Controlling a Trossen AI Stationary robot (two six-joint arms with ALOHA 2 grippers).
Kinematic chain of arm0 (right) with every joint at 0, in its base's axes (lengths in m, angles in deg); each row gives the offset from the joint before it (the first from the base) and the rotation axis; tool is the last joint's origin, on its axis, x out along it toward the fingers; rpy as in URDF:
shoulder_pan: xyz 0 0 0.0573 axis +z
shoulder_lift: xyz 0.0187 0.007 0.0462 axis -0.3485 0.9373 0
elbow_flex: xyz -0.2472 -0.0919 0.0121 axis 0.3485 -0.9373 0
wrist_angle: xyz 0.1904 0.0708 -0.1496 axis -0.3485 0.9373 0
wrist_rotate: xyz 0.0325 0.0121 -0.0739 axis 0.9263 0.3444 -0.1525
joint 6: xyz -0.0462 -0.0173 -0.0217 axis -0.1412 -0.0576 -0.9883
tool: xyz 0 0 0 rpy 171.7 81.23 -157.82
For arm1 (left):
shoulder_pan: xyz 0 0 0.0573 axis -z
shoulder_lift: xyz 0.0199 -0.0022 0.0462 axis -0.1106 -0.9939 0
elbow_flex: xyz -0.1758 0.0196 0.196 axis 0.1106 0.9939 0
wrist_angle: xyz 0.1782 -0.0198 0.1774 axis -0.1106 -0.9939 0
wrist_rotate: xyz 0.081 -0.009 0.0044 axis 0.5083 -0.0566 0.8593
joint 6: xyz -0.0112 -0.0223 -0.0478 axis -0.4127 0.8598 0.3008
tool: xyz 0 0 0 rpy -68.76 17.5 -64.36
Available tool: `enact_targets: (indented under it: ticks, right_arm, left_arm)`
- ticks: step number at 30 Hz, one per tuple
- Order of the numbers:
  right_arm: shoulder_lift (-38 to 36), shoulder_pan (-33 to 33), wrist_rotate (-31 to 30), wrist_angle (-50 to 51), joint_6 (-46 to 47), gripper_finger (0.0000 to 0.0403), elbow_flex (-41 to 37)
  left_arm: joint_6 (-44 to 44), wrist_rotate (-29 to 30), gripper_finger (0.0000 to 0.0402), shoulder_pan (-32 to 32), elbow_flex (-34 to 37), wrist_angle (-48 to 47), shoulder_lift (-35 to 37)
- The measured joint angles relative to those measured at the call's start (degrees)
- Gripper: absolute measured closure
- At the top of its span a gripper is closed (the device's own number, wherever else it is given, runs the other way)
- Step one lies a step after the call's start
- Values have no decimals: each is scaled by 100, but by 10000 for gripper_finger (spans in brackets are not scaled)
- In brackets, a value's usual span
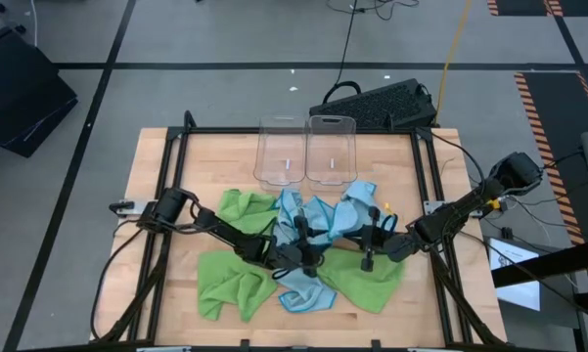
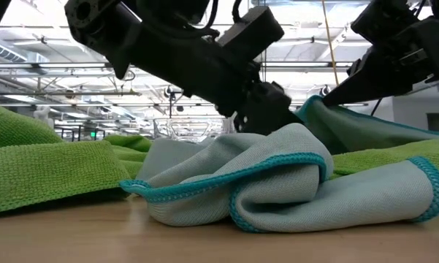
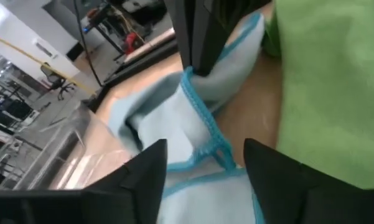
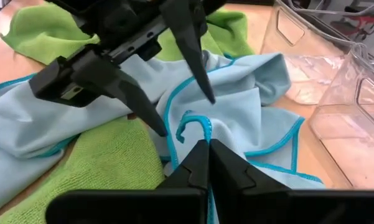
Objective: Fold microfiber towels
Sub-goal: Fold the top right blue microfiber towel
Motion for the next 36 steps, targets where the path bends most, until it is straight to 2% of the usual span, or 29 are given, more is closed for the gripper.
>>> enact_targets:
  ticks: [5, 11, 16, 20, 25, 30, 36]
  right_arm:
    - [0, -65, -179, -7, 181, 403, 0]
    - [0, -140, -84, -9, 239, 403, 0]
    - [0, -142, -82, -9, 246, 403, 0]
    - [0, -142, -81, -9, 300, 403, 0]
    - [0, -142, -80, -7, 300, 403, 0]
    - [0, -142, -77, 6, 300, 403, 0]
    - [0, -142, -64, 4, 346, 403, 0]
  left_arm:
    - [26, -371, 168, -11, 0, 612, 4]
    - [125, -238, 186, -68, 0, 555, 4]
    - [661, -125, 195, -275, 0, 531, 4]
    - [734, -177, 207, -390, 0, 492, 4]
    - [518, 41, 236, -259, 0, 404, 4]
    - [74, 591, 279, -54, 0, 422, 4]
    - [-46, 641, 323, -20, 0, 395, 4]
